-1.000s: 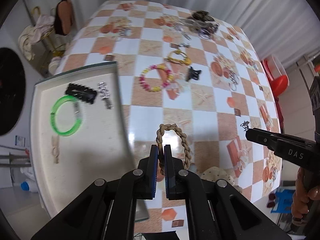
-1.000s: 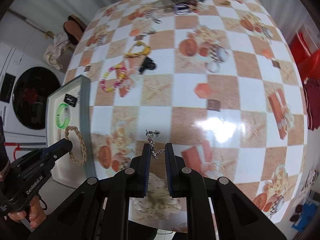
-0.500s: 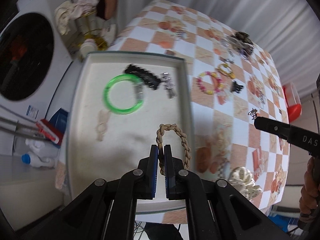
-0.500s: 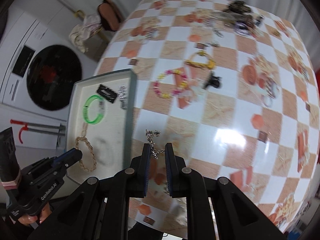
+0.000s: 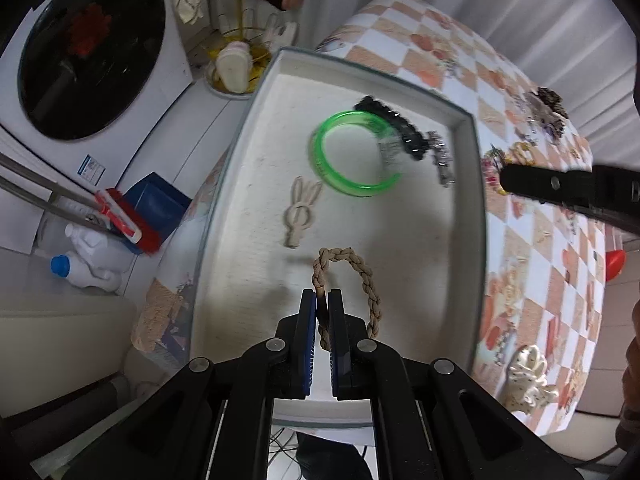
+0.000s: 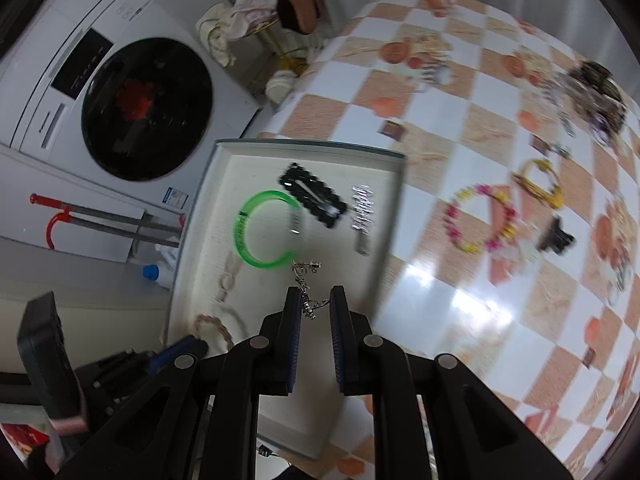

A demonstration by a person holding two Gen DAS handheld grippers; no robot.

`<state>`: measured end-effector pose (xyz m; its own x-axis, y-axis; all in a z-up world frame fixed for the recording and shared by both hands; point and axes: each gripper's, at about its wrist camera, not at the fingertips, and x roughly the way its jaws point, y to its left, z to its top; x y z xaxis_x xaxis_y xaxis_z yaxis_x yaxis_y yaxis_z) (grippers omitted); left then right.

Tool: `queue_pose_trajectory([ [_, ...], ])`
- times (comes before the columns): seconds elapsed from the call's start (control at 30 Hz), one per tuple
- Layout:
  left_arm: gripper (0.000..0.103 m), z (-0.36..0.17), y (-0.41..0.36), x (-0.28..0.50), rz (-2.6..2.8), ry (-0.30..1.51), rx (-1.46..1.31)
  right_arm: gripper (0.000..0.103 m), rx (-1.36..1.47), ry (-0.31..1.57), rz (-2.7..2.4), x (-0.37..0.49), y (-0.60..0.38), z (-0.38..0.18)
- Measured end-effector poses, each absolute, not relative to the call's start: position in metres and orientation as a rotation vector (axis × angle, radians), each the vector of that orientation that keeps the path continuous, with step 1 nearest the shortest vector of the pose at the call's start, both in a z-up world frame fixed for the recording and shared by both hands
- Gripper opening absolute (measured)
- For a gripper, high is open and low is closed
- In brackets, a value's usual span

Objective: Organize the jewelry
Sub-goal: 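Carry the silver charm in the right tool to the tray while the left tool carries the rope bracelet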

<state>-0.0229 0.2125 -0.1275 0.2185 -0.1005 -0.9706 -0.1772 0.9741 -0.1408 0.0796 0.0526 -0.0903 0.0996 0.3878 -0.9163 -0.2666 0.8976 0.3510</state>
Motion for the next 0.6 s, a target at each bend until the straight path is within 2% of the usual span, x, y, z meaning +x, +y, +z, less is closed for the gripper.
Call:
queue_pose_trajectory([
  [0.6, 0.011, -0.160, 0.217, -0.021, 0.137, 1.379, -0.188, 0.016, 0.021, 1.438, 0.541, 0.111, 0.130, -0.138],
])
